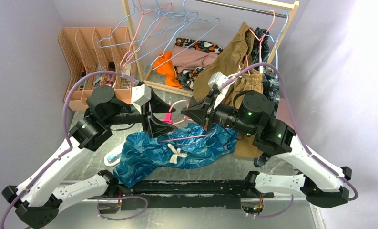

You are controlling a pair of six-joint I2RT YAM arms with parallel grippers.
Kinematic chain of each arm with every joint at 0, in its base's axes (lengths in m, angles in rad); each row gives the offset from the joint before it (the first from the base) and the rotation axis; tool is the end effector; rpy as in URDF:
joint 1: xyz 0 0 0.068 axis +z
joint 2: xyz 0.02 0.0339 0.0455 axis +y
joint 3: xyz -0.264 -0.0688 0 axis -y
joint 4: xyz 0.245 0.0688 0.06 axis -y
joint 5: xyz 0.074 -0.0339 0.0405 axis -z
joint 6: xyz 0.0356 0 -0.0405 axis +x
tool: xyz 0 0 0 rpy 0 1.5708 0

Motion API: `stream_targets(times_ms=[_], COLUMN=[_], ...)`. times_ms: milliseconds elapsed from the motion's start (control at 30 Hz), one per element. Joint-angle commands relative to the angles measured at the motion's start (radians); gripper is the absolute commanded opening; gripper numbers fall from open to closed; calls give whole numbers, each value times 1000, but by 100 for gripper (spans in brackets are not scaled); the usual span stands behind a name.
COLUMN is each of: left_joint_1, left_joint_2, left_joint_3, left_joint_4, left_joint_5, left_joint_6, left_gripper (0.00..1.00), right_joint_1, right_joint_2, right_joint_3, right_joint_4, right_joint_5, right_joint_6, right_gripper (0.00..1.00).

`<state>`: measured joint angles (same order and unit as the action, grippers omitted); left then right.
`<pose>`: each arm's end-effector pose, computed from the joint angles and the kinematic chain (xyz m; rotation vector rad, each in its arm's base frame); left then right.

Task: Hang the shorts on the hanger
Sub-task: Hang the shorts on the hanger.

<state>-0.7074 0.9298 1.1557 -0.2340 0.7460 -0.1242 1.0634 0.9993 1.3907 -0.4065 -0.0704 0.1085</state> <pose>0.1269 -0.1403 0.4376 1.0562 1.3557 -1.2154 0.0903 0.1675 0.4828 -0.8193 1.4574 0.9591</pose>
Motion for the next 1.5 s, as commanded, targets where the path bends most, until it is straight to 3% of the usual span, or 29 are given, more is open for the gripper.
stream_targets(times_ms=[0,400,700,800,833,933,1033,1267,1467], left_joint_1=[4,3,2,3,3,2,3,2,3], left_joint_2=[32,76,20,-11,-24,-64,-106,-219,-246], left_joint_3=[-20,-70,-153,-173,-179,-197,-205,-214,-207], left_joint_4=[105,229,317,334,340,349,315,229,215], left_joint_5=[57,79,6,-43,-57,-111,-206,-437,-468], left_joint_6=[-17,-56,-57,-49,-45,-32,-9,24,18], left_gripper=[74,58,8,7,7,7,7,7,7], right_joint_1=[0,0,0,0,0,0,0,0,0], right_joint_2=[12,49,60,63,61,44,14,-18,28], right_joint_3=[9,6,3,6,5,22,66,99,72], right_joint_4=[83,126,143,133,129,94,15,-181,-198], right_joint_5=[-7,-30,-53,-63,-55,-10,81,353,451], right_joint_6=[12,41,66,73,78,81,92,184,258], right_gripper=[0,0,0,0,4,46,60,59,54])
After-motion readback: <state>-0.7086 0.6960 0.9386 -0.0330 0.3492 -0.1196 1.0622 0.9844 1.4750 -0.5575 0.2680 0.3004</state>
